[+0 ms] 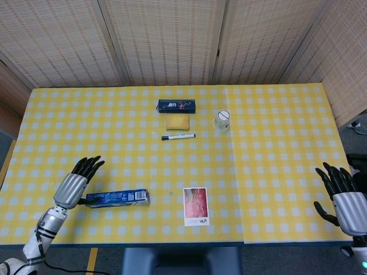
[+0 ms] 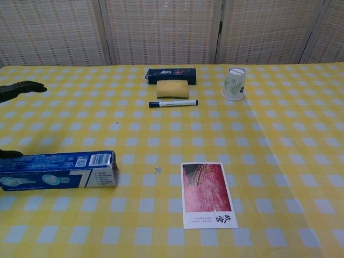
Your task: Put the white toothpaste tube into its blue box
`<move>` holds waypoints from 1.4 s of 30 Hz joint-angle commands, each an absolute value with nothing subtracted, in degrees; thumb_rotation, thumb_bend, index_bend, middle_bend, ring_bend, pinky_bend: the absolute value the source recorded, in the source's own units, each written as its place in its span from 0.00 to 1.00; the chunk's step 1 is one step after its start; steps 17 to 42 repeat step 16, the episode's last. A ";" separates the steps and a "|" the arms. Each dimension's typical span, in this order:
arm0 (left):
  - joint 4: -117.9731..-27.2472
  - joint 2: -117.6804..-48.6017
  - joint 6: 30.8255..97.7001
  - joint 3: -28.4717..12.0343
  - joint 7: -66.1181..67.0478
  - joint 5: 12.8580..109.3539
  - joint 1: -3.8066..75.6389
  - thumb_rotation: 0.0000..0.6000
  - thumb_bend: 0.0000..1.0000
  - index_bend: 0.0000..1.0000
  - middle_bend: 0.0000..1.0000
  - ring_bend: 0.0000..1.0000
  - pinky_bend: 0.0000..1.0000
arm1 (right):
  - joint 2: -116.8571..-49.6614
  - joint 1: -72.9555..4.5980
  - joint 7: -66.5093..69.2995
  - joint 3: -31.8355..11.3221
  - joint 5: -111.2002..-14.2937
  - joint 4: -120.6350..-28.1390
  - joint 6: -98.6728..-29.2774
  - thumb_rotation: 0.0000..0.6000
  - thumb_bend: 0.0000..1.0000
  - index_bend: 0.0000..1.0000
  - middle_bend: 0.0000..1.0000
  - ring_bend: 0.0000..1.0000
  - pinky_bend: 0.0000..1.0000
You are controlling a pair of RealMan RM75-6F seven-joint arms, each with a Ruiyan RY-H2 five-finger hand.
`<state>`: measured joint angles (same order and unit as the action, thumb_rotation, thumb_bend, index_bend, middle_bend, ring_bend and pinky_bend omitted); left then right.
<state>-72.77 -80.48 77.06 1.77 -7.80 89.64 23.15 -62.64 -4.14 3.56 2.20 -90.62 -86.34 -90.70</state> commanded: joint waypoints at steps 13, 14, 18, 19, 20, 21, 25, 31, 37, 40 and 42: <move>-76.54 -74.49 96.07 2.03 7.64 91.00 8.67 1.00 0.16 0.02 0.07 0.00 0.00 | -63.94 -2.77 -6.17 0.28 -88.73 -89.07 -89.53 1.00 0.36 0.00 0.00 0.00 0.00; -76.67 -74.45 95.89 2.03 7.66 91.08 8.60 1.00 0.16 0.02 0.07 0.00 0.00 | -63.90 -2.86 -6.10 0.31 -88.90 -89.14 -89.30 1.00 0.36 0.00 0.00 0.00 0.00; -76.81 -74.42 95.58 1.87 7.63 91.13 8.46 1.00 0.16 0.02 0.07 0.00 0.00 | -63.80 -3.10 -5.91 0.43 -89.18 -89.26 -88.54 1.00 0.36 0.00 0.00 0.00 0.00; -76.81 -74.42 95.58 1.87 7.63 91.13 8.46 1.00 0.16 0.02 0.07 0.00 0.00 | -63.80 -3.10 -5.91 0.43 -89.18 -89.26 -88.54 1.00 0.36 0.00 0.00 0.00 0.00; -76.81 -74.42 95.58 1.87 7.63 91.13 8.46 1.00 0.16 0.02 0.07 0.00 0.00 | -63.80 -3.10 -5.91 0.43 -89.18 -89.26 -88.54 1.00 0.36 0.00 0.00 0.00 0.00; -76.81 -74.42 95.58 1.87 7.63 91.13 8.46 1.00 0.16 0.02 0.07 0.00 0.00 | -63.80 -3.10 -5.91 0.43 -89.18 -89.26 -88.54 1.00 0.36 0.00 0.00 0.00 0.00; -76.81 -74.42 95.58 1.87 7.63 91.13 8.46 1.00 0.16 0.02 0.07 0.00 0.00 | -63.80 -3.10 -5.91 0.43 -89.18 -89.26 -88.54 1.00 0.36 0.00 0.00 0.00 0.00; -76.81 -74.42 95.58 1.87 7.63 91.13 8.46 1.00 0.16 0.02 0.07 0.00 0.00 | -63.80 -3.10 -5.91 0.43 -89.18 -89.26 -88.54 1.00 0.36 0.00 0.00 0.00 0.00; -76.81 -74.42 95.58 1.87 7.63 91.13 8.46 1.00 0.16 0.02 0.07 0.00 0.00 | -63.80 -3.10 -5.91 0.43 -89.18 -89.26 -88.54 1.00 0.36 0.00 0.00 0.00 0.00; -76.81 -74.42 95.58 1.87 7.63 91.13 8.46 1.00 0.16 0.02 0.07 0.00 0.00 | -63.80 -3.10 -5.91 0.43 -89.18 -89.26 -88.54 1.00 0.36 0.00 0.00 0.00 0.00; -76.81 -74.42 95.58 1.87 7.63 91.13 8.46 1.00 0.16 0.02 0.07 0.00 0.00 | -63.80 -3.10 -5.91 0.43 -89.18 -89.26 -88.54 1.00 0.36 0.00 0.00 0.00 0.00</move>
